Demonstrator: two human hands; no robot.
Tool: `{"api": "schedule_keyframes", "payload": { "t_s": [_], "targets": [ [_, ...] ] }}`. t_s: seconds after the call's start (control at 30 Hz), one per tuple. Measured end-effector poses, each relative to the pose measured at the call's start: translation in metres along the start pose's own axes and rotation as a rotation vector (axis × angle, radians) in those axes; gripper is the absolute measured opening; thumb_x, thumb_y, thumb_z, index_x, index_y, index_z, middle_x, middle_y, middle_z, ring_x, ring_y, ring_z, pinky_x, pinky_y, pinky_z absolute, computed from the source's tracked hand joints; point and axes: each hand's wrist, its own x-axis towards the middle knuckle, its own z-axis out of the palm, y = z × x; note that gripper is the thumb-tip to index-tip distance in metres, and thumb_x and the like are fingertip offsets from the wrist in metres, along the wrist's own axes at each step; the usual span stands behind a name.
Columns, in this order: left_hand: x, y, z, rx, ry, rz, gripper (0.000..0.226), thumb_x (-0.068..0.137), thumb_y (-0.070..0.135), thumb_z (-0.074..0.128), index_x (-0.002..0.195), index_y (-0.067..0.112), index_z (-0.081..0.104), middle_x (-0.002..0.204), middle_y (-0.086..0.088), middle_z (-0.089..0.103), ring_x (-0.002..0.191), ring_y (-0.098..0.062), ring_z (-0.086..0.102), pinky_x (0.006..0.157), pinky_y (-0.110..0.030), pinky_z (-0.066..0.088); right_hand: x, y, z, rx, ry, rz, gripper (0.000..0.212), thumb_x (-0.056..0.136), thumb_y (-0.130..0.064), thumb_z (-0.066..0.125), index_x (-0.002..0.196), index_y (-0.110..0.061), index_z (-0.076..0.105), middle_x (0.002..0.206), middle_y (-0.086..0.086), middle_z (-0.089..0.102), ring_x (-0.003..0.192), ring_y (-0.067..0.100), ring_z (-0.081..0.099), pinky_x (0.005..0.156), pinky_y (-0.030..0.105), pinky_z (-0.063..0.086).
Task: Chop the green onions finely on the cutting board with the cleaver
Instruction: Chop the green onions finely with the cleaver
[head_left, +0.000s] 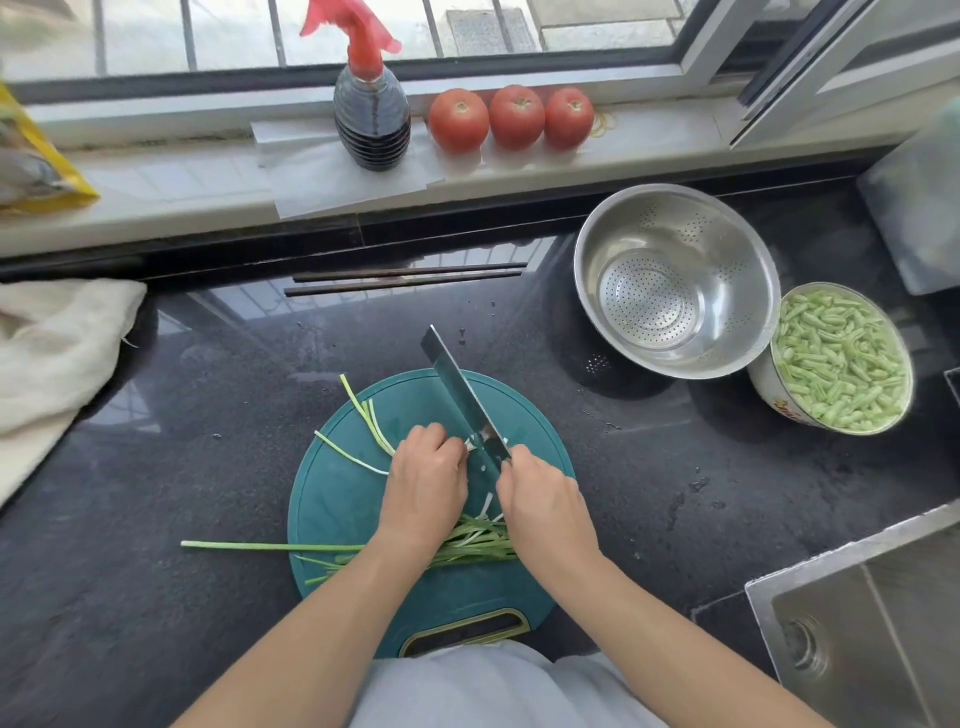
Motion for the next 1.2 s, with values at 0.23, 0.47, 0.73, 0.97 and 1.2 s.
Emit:
{"api": "schedule_keyframes", "payload": {
  "t_s": [0.23, 0.47, 0.73, 0.97, 1.2],
  "targets": [
    [-0.004, -0.001, 0.0, 0.046, -0.001, 0.039, 0.017, 0.083, 0.001, 0.07, 0.069, 0.006, 0.062, 0.07, -0.006, 0.045, 0.068, -0.026, 0.042, 0.056, -0.038, 0.036, -0.019, 0.005, -0.003, -0.003, -0.064, 0.015, 0.025, 0.105, -0.03, 0.034, 0.082, -0.021, 0.037, 0.073, -0.003, 0.055, 0.064, 0.026, 0.055, 0.06, 0.042, 0.044],
    [-0.002, -0.001, -0.004, 0.068, -0.034, -0.02, 0.022, 0.079, 0.0, 0.077, 0.066, 0.006, 0.059, 0.066, -0.007, 0.046, 0.064, -0.028, 0.044, 0.055, -0.034, 0.03, -0.024, -0.009, 0.002, -0.024, -0.115, 0.076, 0.022, 0.105, -0.028, 0.03, 0.085, -0.02, 0.035, 0.08, 0.001, 0.056, 0.073, 0.032, 0.057, 0.061, 0.038, 0.035],
    [-0.003, 0.0, -0.003, 0.048, -0.016, 0.032, 0.027, 0.079, -0.003, 0.074, 0.064, 0.007, 0.054, 0.066, -0.007, 0.041, 0.064, -0.027, 0.04, 0.055, -0.035, 0.029, 0.0, -0.012, 0.007, 0.046, 0.01, 0.051, 0.024, 0.105, -0.029, 0.033, 0.084, -0.018, 0.036, 0.081, 0.005, 0.062, 0.075, 0.038, 0.059, 0.059, 0.041, 0.035],
    [-0.004, -0.002, 0.0, -0.019, 0.023, -0.082, 0.024, 0.086, 0.004, 0.073, 0.066, 0.007, 0.059, 0.067, -0.005, 0.044, 0.067, -0.026, 0.04, 0.058, -0.036, 0.033, -0.021, 0.003, 0.0, 0.024, -0.017, 0.018, 0.024, 0.104, -0.03, 0.035, 0.082, -0.02, 0.039, 0.071, -0.003, 0.054, 0.062, 0.028, 0.053, 0.061, 0.044, 0.046],
    [-0.004, -0.004, -0.002, -0.024, 0.007, -0.075, 0.022, 0.086, 0.007, 0.072, 0.069, 0.007, 0.059, 0.069, -0.006, 0.05, 0.068, -0.028, 0.045, 0.058, -0.038, 0.038, -0.021, -0.006, 0.002, -0.019, -0.122, 0.05, 0.021, 0.104, -0.027, 0.032, 0.086, -0.019, 0.037, 0.085, 0.004, 0.061, 0.076, 0.034, 0.059, 0.063, 0.042, 0.041]
  ]
}}
